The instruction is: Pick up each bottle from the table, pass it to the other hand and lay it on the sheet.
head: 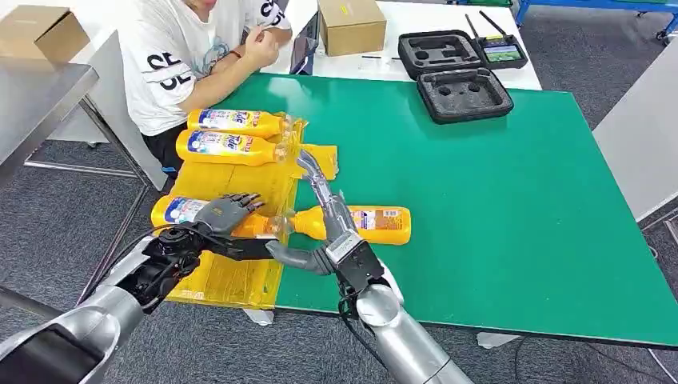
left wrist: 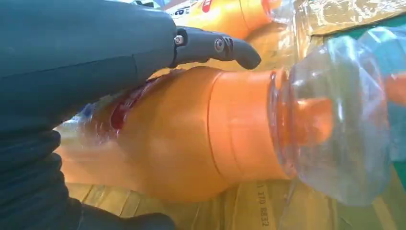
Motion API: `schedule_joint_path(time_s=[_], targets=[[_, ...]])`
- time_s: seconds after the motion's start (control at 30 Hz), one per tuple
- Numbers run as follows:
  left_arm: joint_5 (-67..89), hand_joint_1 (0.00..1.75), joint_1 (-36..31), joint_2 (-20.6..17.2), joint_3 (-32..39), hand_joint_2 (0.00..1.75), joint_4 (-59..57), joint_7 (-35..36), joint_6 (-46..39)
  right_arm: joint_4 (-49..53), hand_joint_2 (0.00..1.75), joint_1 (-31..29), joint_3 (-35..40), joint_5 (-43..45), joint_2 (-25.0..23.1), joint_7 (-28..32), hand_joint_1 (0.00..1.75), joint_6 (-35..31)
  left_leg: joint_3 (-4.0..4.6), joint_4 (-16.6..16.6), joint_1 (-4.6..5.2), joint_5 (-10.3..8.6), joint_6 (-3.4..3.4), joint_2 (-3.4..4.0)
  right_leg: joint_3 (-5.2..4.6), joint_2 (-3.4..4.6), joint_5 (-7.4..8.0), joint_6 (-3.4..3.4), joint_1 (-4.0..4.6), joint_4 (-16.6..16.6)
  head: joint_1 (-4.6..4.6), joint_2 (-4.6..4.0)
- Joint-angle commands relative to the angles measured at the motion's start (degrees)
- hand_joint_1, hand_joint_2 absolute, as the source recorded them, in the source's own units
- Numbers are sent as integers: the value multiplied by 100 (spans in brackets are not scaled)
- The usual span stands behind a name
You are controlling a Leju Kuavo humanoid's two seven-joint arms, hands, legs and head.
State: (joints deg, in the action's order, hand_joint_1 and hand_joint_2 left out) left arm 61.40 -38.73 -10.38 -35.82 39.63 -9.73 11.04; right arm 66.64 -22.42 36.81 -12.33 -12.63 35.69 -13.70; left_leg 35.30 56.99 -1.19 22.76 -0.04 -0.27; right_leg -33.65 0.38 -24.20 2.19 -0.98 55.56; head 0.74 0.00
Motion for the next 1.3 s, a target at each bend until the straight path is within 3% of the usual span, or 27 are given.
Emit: schedule_joint_path(time_s=[0.03, 0.37, 0.47, 0.63, 0.8, 0.87, 0.9, 1.07, 1.1, 1.2, 1.3], targets=[[-142, 0, 106, -12, -15, 0, -554, -101, 132, -338, 175, -234, 177, 21, 105, -5, 0, -52, -28, -8, 3, 6, 5, 20, 20, 15, 0, -9, 0, -6, -2, 0], [-2286, 0, -90, 49, 721, 0, -283, -1410, 1712, -336, 175, -134, 244, 26, 173, -49, 0, -126, -39, 0, -4, 13, 14, 6, 43, -3, -11, -12, 8, -9, 2, 0], [-2337, 0, -120, 17, 704, 0, -254, -1402, 1751, -326, 175, -118, 254, 22, 178, -48, 0, -136, -24, -3, 2, 1, 6, 0, 27, -2, -3, -6, -1, -6, 0, 0], [-4214, 0, -216, 425, 1635, 0, -421, -1568, 2383, -290, 175, -40, 172, -64, 126, -90, 0, -192, -26, -1, -3, 4, 7, -3, 31, -9, -5, -11, 6, -7, -2, 0], [-4968, 0, -149, 715, 2118, 0, -112, -1747, 1139, -243, 175, -16, 85, -175, 93, -117, 0, -155, -14, 4, -2, 3, 8, -15, 20, -20, -9, -9, 5, -3, 0, 0], [-4993, 0, -114, 780, 2237, 0, 66, -1960, 71, -268, 175, -8, 53, -236, 70, -124, 0, -118, -23, 10, -5, 13, 14, -18, 32, -27, -20, -13, 9, -2, 2, 0], [-4409, 0, -44, 859, 2278, 0, 319, -2274, -1542, -244, 175, 10, 32, -257, 52, -117, 0, -107, -18, 6, -2, 10, 11, -11, 23, -16, -14, -10, 6, -3, -2, 0], [-4421, 0, 54, 923, 2353, 0, 535, -2287, -1862, -215, 175, 5, 37, -259, 22, -124, 0, -94, -5, 6, -1, 7, 8, -10, 6, -16, -13, -10, 4, 0, 0, 0], [-3919, 0, 116, 881, 2288, 0, 706, -2555, -2839, -213, 175, -2, 39, -260, 18, -125, 0, -78, 0, 3, -1, 4, 6, -6, 0, -12, -8, -9, 4, -2, -2, 0], [-3714, 0, 368, 980, 2494, 0, 1054, -2787, -4197, -152, 175, -90, 158, -416, 60, -111, 0, -137, 3, 3, 0, 2, 7, -4, -3, -9, -6, -7, 2, -4, 0, 0], [-4110, 0, 765, 999, 2658, 0, 1547, -2802, -4363, -13, 175, -308, 358, -1608, 399, -932, 0, -479, 0, 8, 0, 10, 10, 11, -2, 5, -8, -8, 3, 0, -2, 0]])
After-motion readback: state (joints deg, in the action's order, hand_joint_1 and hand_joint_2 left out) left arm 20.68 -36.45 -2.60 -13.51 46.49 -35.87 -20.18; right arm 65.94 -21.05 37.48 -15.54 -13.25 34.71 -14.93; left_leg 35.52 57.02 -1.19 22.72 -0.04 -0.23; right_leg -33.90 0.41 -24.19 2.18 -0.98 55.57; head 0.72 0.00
